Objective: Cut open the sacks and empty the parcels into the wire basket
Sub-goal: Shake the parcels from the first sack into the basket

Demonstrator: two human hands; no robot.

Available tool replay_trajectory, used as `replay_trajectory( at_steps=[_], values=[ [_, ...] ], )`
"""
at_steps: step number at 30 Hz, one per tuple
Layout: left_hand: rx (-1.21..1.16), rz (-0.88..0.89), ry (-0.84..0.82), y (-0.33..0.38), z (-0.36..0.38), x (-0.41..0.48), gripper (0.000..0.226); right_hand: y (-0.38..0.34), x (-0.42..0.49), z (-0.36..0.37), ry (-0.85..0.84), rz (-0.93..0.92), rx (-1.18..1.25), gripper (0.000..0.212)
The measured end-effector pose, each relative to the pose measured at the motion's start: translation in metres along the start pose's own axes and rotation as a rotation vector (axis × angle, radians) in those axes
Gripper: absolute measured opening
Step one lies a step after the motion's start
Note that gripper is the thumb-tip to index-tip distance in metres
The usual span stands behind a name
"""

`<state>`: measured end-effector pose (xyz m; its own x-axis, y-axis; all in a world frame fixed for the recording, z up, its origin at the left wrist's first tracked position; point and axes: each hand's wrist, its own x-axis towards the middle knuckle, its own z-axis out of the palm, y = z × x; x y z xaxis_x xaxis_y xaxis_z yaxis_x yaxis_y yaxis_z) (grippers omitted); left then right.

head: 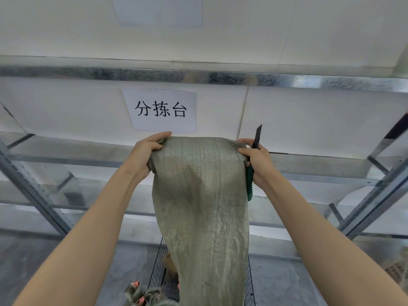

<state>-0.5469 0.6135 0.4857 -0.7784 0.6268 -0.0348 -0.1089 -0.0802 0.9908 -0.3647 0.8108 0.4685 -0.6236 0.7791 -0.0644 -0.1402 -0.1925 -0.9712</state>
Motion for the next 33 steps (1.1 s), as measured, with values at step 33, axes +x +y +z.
replay_trajectory(
  at_steps=[33],
  values=[
    [0.349,-0.088,-0.049,0.003,0.0,0.003,0.027,-0.016,-0.004,-0.023,-0.289,0.13,-0.255,0.039]
  ],
)
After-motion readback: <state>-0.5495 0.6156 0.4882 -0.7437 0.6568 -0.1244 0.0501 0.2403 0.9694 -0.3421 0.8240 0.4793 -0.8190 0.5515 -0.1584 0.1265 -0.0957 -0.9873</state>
